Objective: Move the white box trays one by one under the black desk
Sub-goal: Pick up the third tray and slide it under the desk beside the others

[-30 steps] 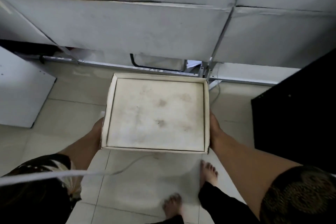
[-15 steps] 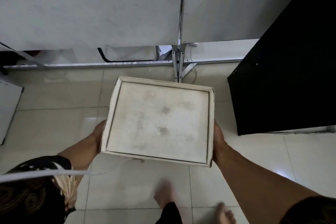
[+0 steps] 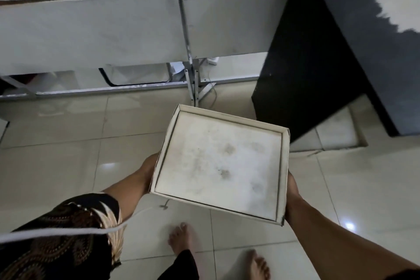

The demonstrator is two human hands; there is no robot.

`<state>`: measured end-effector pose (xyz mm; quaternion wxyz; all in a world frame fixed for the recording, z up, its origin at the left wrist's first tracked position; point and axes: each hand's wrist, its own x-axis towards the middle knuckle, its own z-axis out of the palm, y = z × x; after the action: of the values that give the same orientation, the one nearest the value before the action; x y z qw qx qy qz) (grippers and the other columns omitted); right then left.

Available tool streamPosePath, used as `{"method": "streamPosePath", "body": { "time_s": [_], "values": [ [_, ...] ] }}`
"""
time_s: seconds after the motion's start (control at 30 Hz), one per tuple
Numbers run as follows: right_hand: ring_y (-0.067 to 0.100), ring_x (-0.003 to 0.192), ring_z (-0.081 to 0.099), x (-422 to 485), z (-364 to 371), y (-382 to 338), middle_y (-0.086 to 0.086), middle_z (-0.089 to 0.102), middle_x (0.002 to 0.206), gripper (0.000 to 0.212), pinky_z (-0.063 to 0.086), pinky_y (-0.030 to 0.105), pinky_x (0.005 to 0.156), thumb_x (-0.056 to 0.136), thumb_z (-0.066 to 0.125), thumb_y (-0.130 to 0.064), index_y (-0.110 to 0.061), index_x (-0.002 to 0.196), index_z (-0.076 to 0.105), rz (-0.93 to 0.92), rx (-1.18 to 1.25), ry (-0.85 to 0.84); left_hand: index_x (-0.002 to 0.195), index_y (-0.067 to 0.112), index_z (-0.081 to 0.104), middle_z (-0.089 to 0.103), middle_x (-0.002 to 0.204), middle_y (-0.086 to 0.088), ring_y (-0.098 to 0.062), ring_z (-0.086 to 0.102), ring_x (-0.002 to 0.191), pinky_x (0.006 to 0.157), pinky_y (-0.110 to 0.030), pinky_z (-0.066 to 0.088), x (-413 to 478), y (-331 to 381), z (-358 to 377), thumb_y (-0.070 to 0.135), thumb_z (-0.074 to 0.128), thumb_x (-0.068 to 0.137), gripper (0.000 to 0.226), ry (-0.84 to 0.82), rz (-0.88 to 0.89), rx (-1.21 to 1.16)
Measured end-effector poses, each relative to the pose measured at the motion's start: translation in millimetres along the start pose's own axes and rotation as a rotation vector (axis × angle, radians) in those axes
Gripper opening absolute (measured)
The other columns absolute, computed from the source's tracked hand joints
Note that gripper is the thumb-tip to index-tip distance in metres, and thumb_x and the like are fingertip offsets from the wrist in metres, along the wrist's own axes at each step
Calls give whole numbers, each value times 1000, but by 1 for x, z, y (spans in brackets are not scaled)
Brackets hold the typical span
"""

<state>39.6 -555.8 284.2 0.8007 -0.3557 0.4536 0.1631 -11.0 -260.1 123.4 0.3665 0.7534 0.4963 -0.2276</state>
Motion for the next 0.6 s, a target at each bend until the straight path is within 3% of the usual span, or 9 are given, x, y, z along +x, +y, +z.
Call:
{"method": "streamPosePath", "body": {
  "time_s": [0.07, 0.1, 0.17, 0.23, 0.3, 0.37, 0.4, 0.5, 0.6],
  "values": [
    [31, 59, 71, -18, -19, -2, 12, 75, 76, 47, 57, 41, 51, 96, 50, -47, -15, 78, 79, -44, -14, 13, 147, 1, 30, 35, 154, -17, -29, 34, 140, 115, -31, 26, -41, -33, 29, 22, 16, 108, 47, -232, 71, 74],
    [31, 56, 71, -19, -38, 0, 11, 74, 73, 49, 57, 40, 48, 97, 49, -45, -15, 72, 80, -53, -5, 32, 144, 1, 34, 43, 147, -22, -33, 45, 133, 110, -38, 35, -55, -67, 38, 19, 16, 107, 45, -180, 328, 344],
    [32, 57, 71, -29, -73, 3, 14, 75, 75, 48, 57, 42, 48, 97, 51, -45, -13, 76, 80, -63, 14, 69, 111, -8, 52, 70, 94, -33, -38, 72, 75, 68, -47, 58, -77, -79, 40, 8, 19, 101, 39, -509, 348, 422],
    [35, 63, 72, -39, -104, 4, 17, 75, 84, 44, 58, 44, 52, 95, 54, -47, -9, 93, 77, -75, 10, 130, 84, 3, 52, 64, 49, -19, -27, 59, 34, 38, -31, 52, -89, -92, 51, 4, 16, 100, 39, -216, 644, 536],
    [36, 71, 71, -44, -142, 8, 21, 74, 93, 47, 60, 45, 57, 93, 56, -47, -5, 105, 73, -65, 44, 199, 78, 7, 43, 60, 40, -12, -19, 54, 27, 33, -17, 43, -109, -99, 61, 10, 9, 105, 43, 54, 887, 588],
    [35, 74, 71, -53, -178, 7, 21, 74, 96, 49, 60, 44, 62, 92, 58, -48, -4, 108, 72, -70, 75, 251, 69, 11, 45, 59, 45, -1, -11, 50, 25, 28, -14, 33, -167, -88, 87, 11, 6, 106, 53, -50, 921, 626],
    [33, 71, 71, -54, -197, 7, 18, 75, 91, 48, 60, 42, 61, 91, 58, -49, -6, 105, 73, -81, 93, 279, 63, 16, 44, 55, 53, 7, -4, 45, 27, 36, -9, 33, -189, -88, 109, 12, 9, 107, 56, -161, 976, 710],
    [32, 72, 72, -62, -253, 4, 15, 76, 87, 47, 59, 43, 65, 89, 59, -51, -8, 103, 74, -87, 123, 330, 74, 20, 37, 27, 71, 9, -9, 24, 54, 111, -15, 29, -264, -62, 189, 27, 29, 107, 35, -715, 210, 207],
    [31, 76, 72, -70, -308, -6, 14, 76, 91, 48, 61, 47, 67, 87, 61, -52, -9, 106, 73, -116, 197, 349, 76, 16, 39, 34, 69, -1, -5, 32, 71, 119, -41, -6, -304, -77, 263, 39, 35, 104, 37, -871, 146, 108]
  ]
}}
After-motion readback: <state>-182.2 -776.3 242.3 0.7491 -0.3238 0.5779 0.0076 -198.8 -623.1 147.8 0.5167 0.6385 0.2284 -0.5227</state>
